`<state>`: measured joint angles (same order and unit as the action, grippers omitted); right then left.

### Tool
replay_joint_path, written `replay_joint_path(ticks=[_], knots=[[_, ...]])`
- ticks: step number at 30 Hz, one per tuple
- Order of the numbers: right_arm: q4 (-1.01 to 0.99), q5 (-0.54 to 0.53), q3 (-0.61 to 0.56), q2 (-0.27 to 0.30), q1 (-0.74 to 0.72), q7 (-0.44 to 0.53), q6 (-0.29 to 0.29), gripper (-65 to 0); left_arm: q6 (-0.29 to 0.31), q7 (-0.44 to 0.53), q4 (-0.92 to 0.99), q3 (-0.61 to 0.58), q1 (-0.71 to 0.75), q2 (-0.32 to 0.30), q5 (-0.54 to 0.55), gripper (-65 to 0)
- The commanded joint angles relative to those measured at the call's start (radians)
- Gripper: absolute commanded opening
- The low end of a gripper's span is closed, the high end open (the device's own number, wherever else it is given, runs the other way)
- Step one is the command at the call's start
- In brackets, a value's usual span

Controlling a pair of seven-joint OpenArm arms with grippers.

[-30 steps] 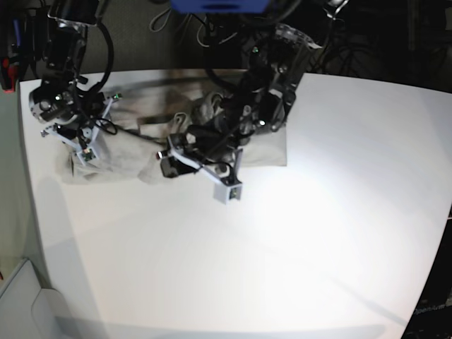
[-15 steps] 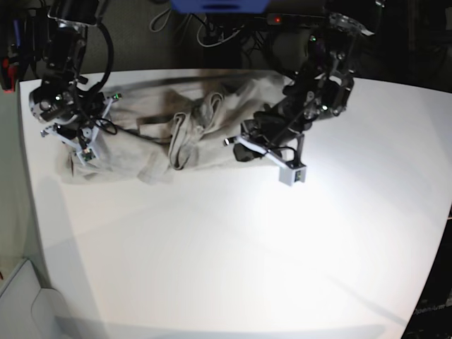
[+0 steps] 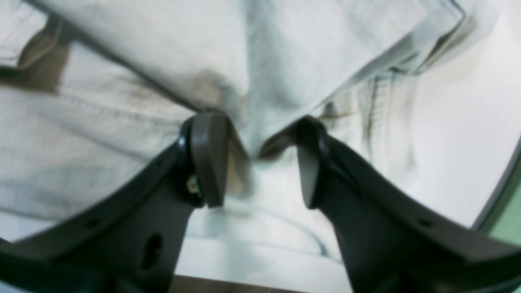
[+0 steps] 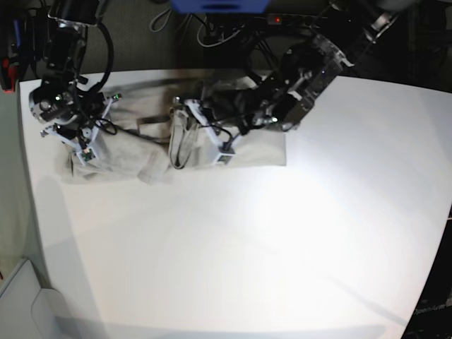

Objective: Layout the t-shirt on the table in an organized manner, then fold the t-shirt properly
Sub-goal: 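Release the folded end and press it flat with the left gripper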

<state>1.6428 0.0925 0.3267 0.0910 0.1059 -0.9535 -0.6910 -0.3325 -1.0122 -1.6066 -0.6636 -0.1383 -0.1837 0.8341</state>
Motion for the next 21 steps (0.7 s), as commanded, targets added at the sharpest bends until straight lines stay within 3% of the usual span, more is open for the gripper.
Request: replay_joint_path(ticks=[1,4,8,13,16,21], knots=[[-0.002,0.019,0.001,0.002,0.004,-0.031,-0.007,-35.9,-0.018,0.019,-0.036,-0.028,-0.04,0.023,0.055,-64.8],[-0.002,0.019,0.001,0.002,0.004,-0.031,-0.007,-35.9,-0.018,0.025,-0.07,-0.1,-0.085,0.042,0.054,-64.8],[-0.002,0.019,0.001,0.002,0.004,-0.031,-0.007,-35.9,-0.018,0.022,-0.108,-0.106,-0.094,0.026,0.055,-64.8],[-0.002,0.019,0.001,0.002,0.004,-0.031,-0.007,-35.9,-0.02,0.031,-0.126,-0.089,-0.09,-0.093,0.055,-64.9],[-0.002,0.019,0.001,0.002,0.004,-0.031,-0.007,-35.9,-0.02,0.033,-0.168,0.009,-0.027,-0.149,0.057,-64.9],[-0.002,0.016,0.002,0.002,0.004,-0.031,-0.007,-35.9,-0.018,0.022,-0.258,0.279,0.122,-0.184,0.057,-64.5]])
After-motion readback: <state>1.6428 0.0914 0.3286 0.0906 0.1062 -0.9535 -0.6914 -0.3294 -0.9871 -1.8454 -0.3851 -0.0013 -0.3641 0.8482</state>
